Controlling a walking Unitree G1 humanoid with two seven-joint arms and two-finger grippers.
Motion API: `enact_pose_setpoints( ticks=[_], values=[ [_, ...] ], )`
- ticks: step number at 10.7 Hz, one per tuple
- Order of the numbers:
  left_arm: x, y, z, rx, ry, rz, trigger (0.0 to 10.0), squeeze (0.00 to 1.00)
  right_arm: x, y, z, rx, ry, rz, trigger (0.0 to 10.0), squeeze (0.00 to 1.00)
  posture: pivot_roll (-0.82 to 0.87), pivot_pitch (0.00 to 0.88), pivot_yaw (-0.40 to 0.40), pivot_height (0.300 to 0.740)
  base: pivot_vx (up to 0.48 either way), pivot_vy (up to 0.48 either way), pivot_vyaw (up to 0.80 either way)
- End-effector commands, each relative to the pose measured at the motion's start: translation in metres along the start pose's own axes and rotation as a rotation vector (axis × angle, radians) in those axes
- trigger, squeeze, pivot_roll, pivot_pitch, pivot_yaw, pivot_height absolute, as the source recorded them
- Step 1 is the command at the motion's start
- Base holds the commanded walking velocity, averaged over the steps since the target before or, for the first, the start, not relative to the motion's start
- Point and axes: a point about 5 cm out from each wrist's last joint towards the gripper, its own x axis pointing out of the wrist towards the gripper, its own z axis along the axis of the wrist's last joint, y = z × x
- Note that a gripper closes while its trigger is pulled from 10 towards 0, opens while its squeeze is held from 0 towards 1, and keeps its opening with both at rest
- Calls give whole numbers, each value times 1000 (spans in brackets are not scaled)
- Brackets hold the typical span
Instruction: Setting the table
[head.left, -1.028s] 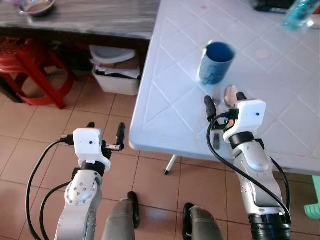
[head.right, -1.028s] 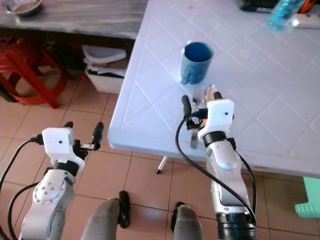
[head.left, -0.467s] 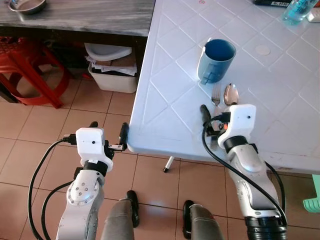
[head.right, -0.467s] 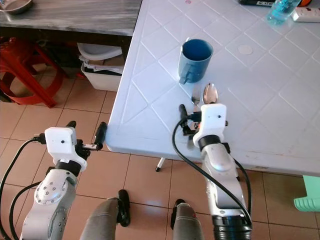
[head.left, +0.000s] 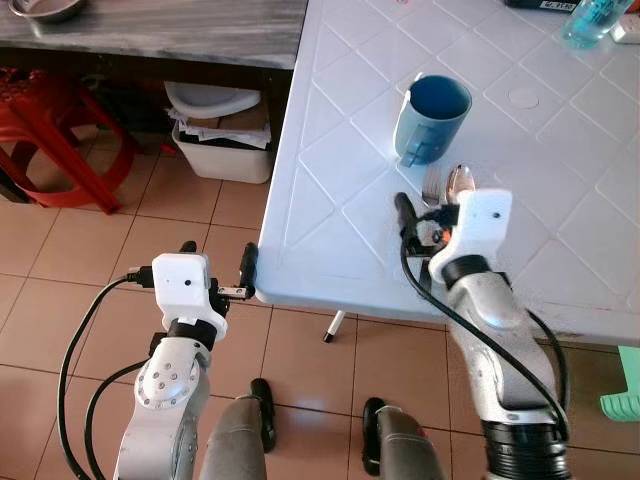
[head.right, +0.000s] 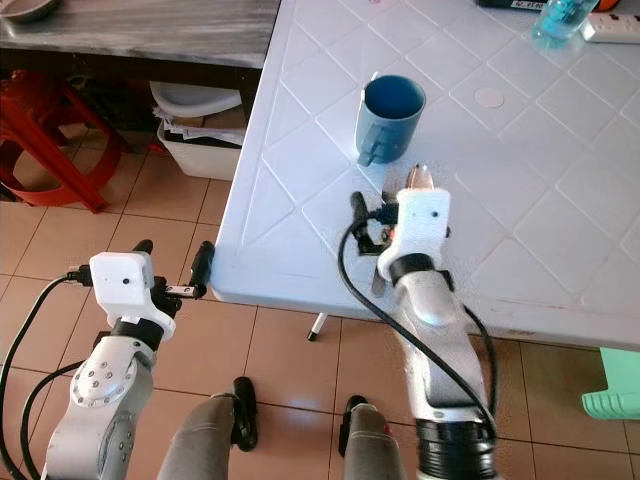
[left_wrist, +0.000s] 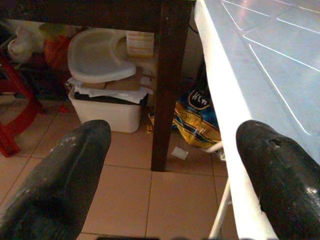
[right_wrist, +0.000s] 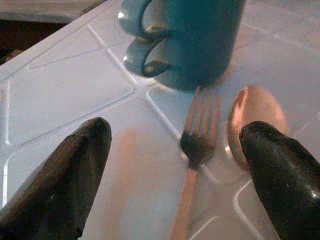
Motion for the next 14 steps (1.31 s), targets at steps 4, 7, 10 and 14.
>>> enact_pose_setpoints(
  ticks=[4,7,10,14],
  values=[
    [-2,0,-3,-1,23,-25,10000,0,-5,5,-8,121,116,-28,4706,0,-26,286,-5,740,0,0,0],
    [-1,-1,-3,-2,24,-34,10000,0,-3,3,-15,135,179,-27,0,0,-25,288,-3,740,0,0,0],
    [-1,-5,-5,-31,40,-83,10000,0,0,-3,-30,108,318,-31,0,0,-26,289,-6,740,0,0,0],
    [-6,-18,-1,-101,23,-253,10000,0,6,-21,-41,63,379,-70,0,0,-25,290,-10,740,0,0,0]
  ],
)
